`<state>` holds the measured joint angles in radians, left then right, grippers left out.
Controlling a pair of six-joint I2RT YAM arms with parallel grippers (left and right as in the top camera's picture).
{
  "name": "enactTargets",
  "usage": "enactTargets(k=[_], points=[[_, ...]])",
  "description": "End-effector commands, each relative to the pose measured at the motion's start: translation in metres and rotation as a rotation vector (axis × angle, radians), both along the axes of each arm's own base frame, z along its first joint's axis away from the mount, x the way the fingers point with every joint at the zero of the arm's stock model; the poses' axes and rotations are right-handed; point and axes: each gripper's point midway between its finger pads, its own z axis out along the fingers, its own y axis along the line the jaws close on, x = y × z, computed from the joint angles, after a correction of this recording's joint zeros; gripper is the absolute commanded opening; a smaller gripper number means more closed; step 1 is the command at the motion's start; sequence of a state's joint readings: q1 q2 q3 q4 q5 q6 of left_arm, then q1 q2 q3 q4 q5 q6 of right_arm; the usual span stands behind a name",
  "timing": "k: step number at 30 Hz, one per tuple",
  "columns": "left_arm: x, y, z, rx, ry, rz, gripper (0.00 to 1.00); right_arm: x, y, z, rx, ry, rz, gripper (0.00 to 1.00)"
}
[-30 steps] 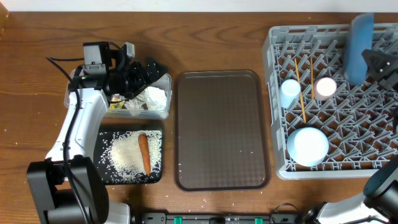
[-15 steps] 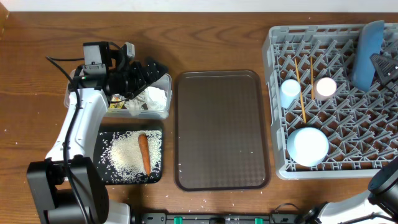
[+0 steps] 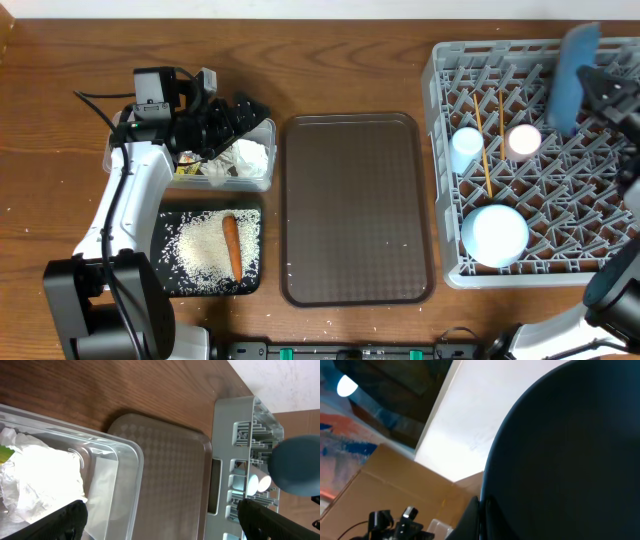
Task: Sort waste into correct bins and load items into the dishwasher rack
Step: 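Stand the blue plate upright in the rack's back right slots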
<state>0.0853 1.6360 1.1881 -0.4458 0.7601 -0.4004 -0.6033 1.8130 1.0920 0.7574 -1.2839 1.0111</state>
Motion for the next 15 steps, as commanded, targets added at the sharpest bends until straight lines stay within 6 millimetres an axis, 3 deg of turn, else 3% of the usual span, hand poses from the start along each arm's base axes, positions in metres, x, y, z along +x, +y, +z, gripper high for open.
enactTargets(k=[1, 9, 15], points=[[0.0007, 0.0001, 0.0045, -0.014, -0.003, 0.002, 0.98, 0.0126, 0.01, -0.0043, 0.04, 0.035, -0.012, 0.01], [0.0007, 0.0001, 0.0045, -0.014, -0.003, 0.002, 0.98, 0.0176, 0.0152, -0.0037, 0.047, 0.038, -0.022, 0.01], [0.0007, 0.0001, 0.0045, -0.014, -0.003, 0.002, 0.98, 0.0145, 0.0084, -0.004, 0.032, 0.027, -0.028, 0.01]])
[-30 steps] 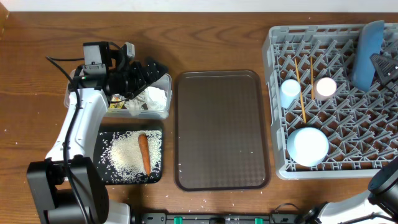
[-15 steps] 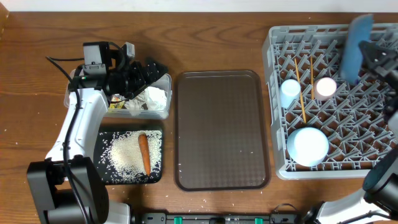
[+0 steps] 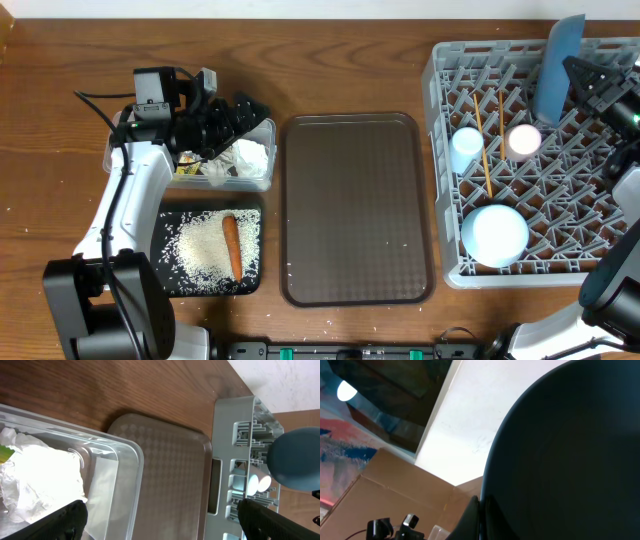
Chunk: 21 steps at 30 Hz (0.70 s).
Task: Sort waste into correct bins and load items into the dishwasher rack
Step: 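Stand the blue plate upright in the rack's back right slots, then release the plate and lower it into the rack's right side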
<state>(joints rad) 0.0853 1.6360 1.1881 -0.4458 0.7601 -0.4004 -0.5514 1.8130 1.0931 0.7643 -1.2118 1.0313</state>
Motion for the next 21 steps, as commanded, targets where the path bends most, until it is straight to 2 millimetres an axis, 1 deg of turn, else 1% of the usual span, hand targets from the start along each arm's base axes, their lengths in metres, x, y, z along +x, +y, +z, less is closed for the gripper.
enactTargets(k=[1, 8, 13, 18, 21], points=[[0.001, 0.0, 0.004, -0.014, -0.003, 0.002, 0.98, 0.0, -0.007, -0.006, 0.019, 0.023, -0.007, 0.01], [0.001, 0.0, 0.004, -0.014, -0.003, 0.002, 0.98, -0.006, -0.018, -0.007, 0.008, 0.018, -0.01, 0.01], [0.001, 0.0, 0.004, -0.014, -0.003, 0.002, 0.98, -0.016, -0.023, -0.009, -0.02, 0.003, 0.019, 0.01], [0.001, 0.0, 0.004, -0.014, -0.003, 0.002, 0.98, -0.024, -0.037, -0.014, 0.009, 0.04, 0.006, 0.01], [0.001, 0.0, 0.004, -0.014, -0.003, 0.002, 0.98, -0.033, -0.044, -0.014, 0.017, 0.045, 0.022, 0.01]])
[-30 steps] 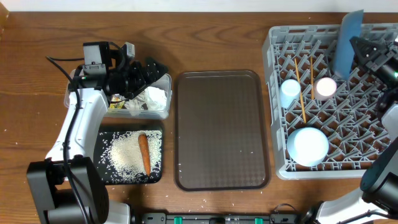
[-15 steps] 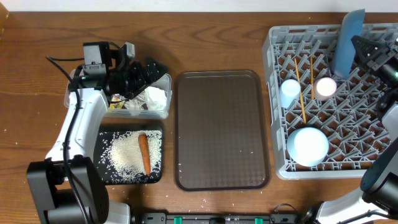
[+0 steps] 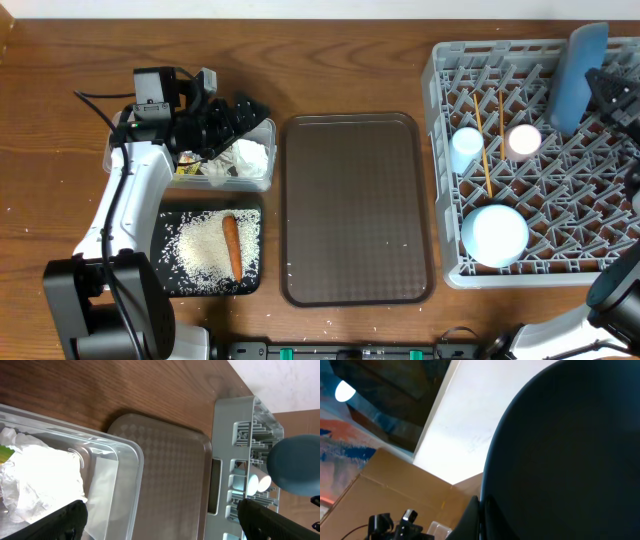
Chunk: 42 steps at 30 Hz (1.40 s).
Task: Sort waste into correct bins and load items into the dishwasher rack
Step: 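Release the plate and lower it into the rack's right side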
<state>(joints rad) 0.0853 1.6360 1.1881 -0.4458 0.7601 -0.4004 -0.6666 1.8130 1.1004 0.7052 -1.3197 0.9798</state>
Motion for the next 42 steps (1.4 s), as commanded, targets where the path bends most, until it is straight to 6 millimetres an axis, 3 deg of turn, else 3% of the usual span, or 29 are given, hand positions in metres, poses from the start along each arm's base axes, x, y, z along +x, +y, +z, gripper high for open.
enactTargets(k=[1, 20, 29, 33, 38, 42], points=[[0.001, 0.0, 0.004, -0.014, -0.003, 0.002, 0.98, -0.012, -0.009, -0.009, 0.044, 0.043, 0.034, 0.01], [0.001, 0.0, 0.005, -0.014, -0.004, 0.002, 0.98, -0.083, -0.099, -0.009, 0.209, 0.144, -0.094, 0.07], [0.001, 0.0, 0.005, -0.014, -0.004, 0.002, 0.98, -0.105, -0.129, -0.018, 0.297, 0.188, -0.18, 0.13], [0.001, 0.0, 0.005, -0.014, -0.004, 0.002, 0.98, -0.112, -0.137, -0.018, 0.301, 0.185, -0.205, 0.31], [0.001, 0.0, 0.005, -0.014, -0.004, 0.002, 0.98, -0.116, -0.142, -0.018, 0.312, 0.188, -0.221, 0.4], [0.001, 0.0, 0.005, -0.014, -0.004, 0.002, 0.98, -0.117, -0.143, -0.018, 0.311, 0.187, -0.225, 0.41]])
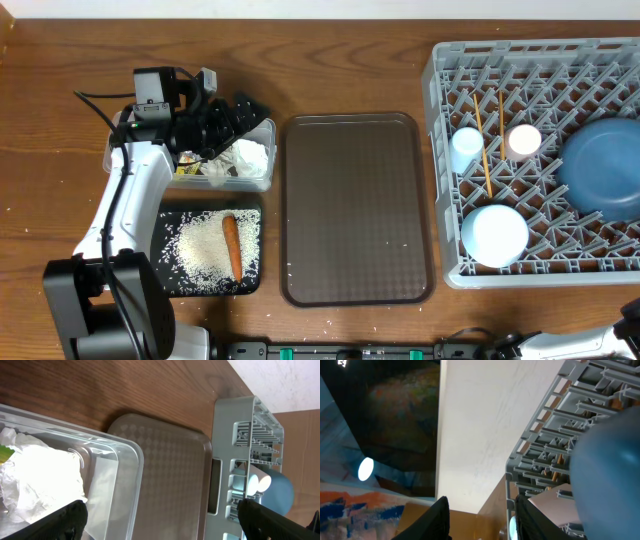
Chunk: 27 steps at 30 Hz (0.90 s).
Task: Sort waste into correct bins and load items into the dishwasher rack
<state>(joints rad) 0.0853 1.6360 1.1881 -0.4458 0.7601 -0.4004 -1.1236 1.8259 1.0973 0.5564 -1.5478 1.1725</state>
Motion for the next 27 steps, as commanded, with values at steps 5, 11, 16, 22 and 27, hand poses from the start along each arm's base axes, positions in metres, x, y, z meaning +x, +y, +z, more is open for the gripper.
enactTargets(k=[5, 11, 16, 22, 27], points=[[0.001, 0.0, 0.004, -0.014, -0.003, 0.002, 0.98, 0.002, 0.004, 0.0, -0.006, -0.004, 0.017, 0.42], [0.001, 0.0, 0.005, -0.014, -0.004, 0.002, 0.98, 0.025, 0.031, 0.004, -0.057, -0.031, 0.097, 0.41], [0.001, 0.0, 0.004, -0.014, -0.003, 0.002, 0.98, 0.05, 0.07, 0.004, -0.12, -0.07, 0.198, 0.41], [0.001, 0.0, 0.004, -0.014, -0.003, 0.002, 0.98, 0.077, 0.096, 0.001, -0.199, -0.106, 0.214, 0.4], [0.001, 0.0, 0.004, -0.014, -0.003, 0.002, 0.98, 0.08, 0.095, -0.008, -0.254, -0.117, 0.195, 0.4]])
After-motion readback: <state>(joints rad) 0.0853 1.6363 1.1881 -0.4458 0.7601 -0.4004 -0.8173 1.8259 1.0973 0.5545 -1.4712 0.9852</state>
